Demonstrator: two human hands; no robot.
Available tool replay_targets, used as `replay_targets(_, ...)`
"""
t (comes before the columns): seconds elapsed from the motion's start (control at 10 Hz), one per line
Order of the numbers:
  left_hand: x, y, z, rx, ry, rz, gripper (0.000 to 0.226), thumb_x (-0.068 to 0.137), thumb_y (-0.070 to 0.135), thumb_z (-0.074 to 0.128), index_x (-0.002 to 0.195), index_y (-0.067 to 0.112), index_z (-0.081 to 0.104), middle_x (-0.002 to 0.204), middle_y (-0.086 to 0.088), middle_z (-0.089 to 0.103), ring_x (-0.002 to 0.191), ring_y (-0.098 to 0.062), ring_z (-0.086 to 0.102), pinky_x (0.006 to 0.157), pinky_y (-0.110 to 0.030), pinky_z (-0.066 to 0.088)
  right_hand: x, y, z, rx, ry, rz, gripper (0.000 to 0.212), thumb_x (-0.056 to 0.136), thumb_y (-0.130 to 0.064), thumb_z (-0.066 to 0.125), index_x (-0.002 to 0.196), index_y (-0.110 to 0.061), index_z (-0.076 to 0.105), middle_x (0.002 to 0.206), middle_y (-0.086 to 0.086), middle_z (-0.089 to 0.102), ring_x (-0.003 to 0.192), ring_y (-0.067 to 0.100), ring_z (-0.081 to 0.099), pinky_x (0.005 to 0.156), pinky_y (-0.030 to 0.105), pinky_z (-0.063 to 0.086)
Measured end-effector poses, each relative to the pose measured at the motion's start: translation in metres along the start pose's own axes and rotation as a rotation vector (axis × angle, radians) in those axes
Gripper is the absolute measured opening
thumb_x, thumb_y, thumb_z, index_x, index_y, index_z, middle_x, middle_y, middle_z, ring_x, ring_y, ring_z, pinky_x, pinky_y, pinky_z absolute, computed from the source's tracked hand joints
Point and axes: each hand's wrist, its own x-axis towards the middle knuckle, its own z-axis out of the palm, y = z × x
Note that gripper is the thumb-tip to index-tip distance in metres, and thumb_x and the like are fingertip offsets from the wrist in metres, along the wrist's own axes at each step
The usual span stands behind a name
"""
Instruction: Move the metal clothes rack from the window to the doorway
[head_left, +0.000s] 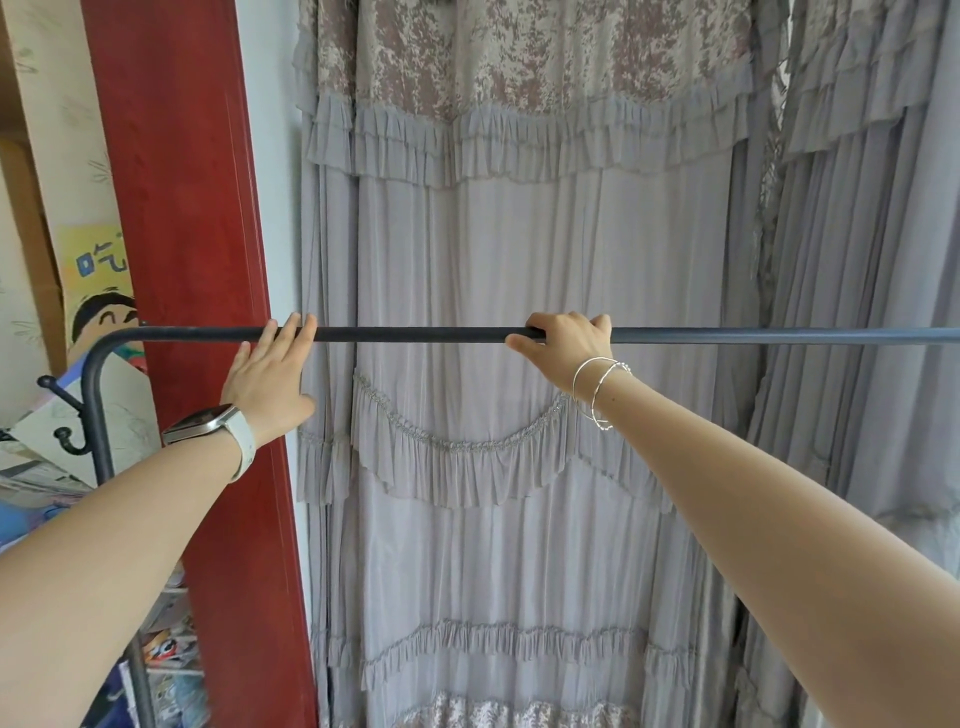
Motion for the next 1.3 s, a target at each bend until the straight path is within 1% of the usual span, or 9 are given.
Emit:
replay_targets(0.2, 0.0, -0.003, 0.0, -0.013, 0.006, 0.007, 0.096, 0.08, 0.01, 0.057, 0.153, 0.022, -0.004, 0.163, -0.002, -0.002, 0.149, -0.025, -0.002, 0.12, -0.047, 0.007, -0.002, -0.005, -0.004, -0.021, -0.016, 0.01, 0.036, 0.089, -0.054, 0.04, 0.076, -0.025, 0.055, 0.059, -0.007, 0.047, 0.077, 0.024, 0.05, 0.08, 0.039, 0.025)
replay_targets(0.4, -0.001, -0.008, 0.0, -0.026, 0.014, 0.007, 0.097, 0.08, 0.008, 0.057, 0.153, 0.023, -0.005, 0.163, -0.002, -0.003, 0.149, -0.025, -0.003, 0.12, -0.048, 0.007, -0.004, -0.011, -0.005, -0.022, -0.026, 0.025, 0.035, 0.089, -0.053, 0.039, 0.072, -0.025, 0.052, 0.058, -0.007, 0.045, 0.077, 0.024, 0.047, 0.08, 0.038, 0.023)
replay_targets(0.6, -0.004, -0.004, 0.003, -0.042, 0.046, 0.021, 0.095, 0.08, 0.008, 0.056, 0.153, 0.024, -0.001, 0.163, -0.002, 0.001, 0.149, -0.024, -0.001, 0.12, -0.047, 0.007, -0.004, -0.003, -0.003, -0.018, -0.026, 0.026, 0.034, 0.088, -0.054, 0.04, 0.072, -0.026, 0.05, 0.058, -0.008, 0.044, 0.076, 0.024, 0.045, 0.078, 0.037, 0.023)
replay_targets(0.8, -0.007, 0.005, -0.001, -0.064, 0.051, 0.048, 0.091, 0.08, 0.009, 0.056, 0.153, 0.024, 0.004, 0.163, -0.002, 0.005, 0.149, -0.025, 0.001, 0.119, -0.048, 0.007, -0.002, 0.008, -0.003, -0.031, -0.044, 0.036, 0.033, 0.087, -0.053, 0.039, 0.072, -0.025, 0.049, 0.064, -0.006, 0.046, 0.078, 0.025, 0.046, 0.076, 0.036, 0.023)
replay_targets(0.9, -0.006, 0.007, -0.005, -0.059, 0.041, 0.056, 0.089, 0.081, 0.008, 0.054, 0.153, 0.025, 0.005, 0.163, -0.002, 0.006, 0.149, -0.024, 0.002, 0.119, -0.047, 0.006, -0.003, 0.011, -0.005, -0.057, -0.057, 0.04, 0.033, 0.088, -0.053, 0.039, 0.076, -0.025, 0.05, 0.07, -0.003, 0.049, 0.079, 0.024, 0.044, 0.077, 0.036, 0.023)
replay_targets(1.0, -0.006, 0.011, -0.01, -0.061, 0.023, 0.065, 0.089, 0.081, 0.007, 0.053, 0.153, 0.024, 0.005, 0.163, -0.001, 0.006, 0.149, -0.023, 0.002, 0.12, -0.047, 0.005, -0.005, 0.012, -0.011, -0.087, -0.1, 0.054, 0.033, 0.09, -0.053, 0.037, 0.082, -0.024, 0.051, 0.077, -0.001, 0.05, 0.082, 0.024, 0.044, 0.083, 0.037, 0.028)
replay_targets(1.1, -0.005, 0.012, -0.015, -0.064, -0.017, 0.07, 0.089, 0.081, 0.007, 0.053, 0.154, 0.024, 0.004, 0.163, -0.002, 0.004, 0.149, -0.022, 0.001, 0.12, -0.046, 0.004, -0.006, 0.013, -0.018, -0.112, -0.141, 0.039, 0.034, 0.093, -0.048, 0.036, 0.091, -0.02, 0.055, 0.082, 0.0, 0.053, 0.089, 0.027, 0.051, 0.087, 0.037, 0.03)
replay_targets(1.2, -0.005, 0.016, -0.02, -0.077, -0.051, 0.069, 0.087, 0.083, 0.008, 0.052, 0.154, 0.023, 0.003, 0.163, -0.003, 0.004, 0.149, -0.022, 0.001, 0.12, -0.046, 0.004, -0.015, 0.01, -0.027, -0.137, -0.158, 0.018, 0.036, 0.094, -0.04, 0.039, 0.116, -0.018, 0.058, 0.1, 0.006, 0.062, 0.102, 0.031, 0.055, 0.093, 0.037, 0.033)
replay_targets(1.3, -0.006, 0.016, -0.025, -0.098, -0.038, 0.081, 0.083, 0.086, 0.009, 0.051, 0.154, 0.023, 0.006, 0.163, -0.004, 0.006, 0.149, -0.024, 0.003, 0.12, -0.045, 0.005, -0.022, 0.01, -0.032, -0.087, -0.117, 0.014, 0.04, 0.094, -0.033, 0.043, 0.13, -0.018, 0.053, 0.119, 0.009, 0.062, 0.112, 0.033, 0.054, 0.1, 0.038, 0.034)
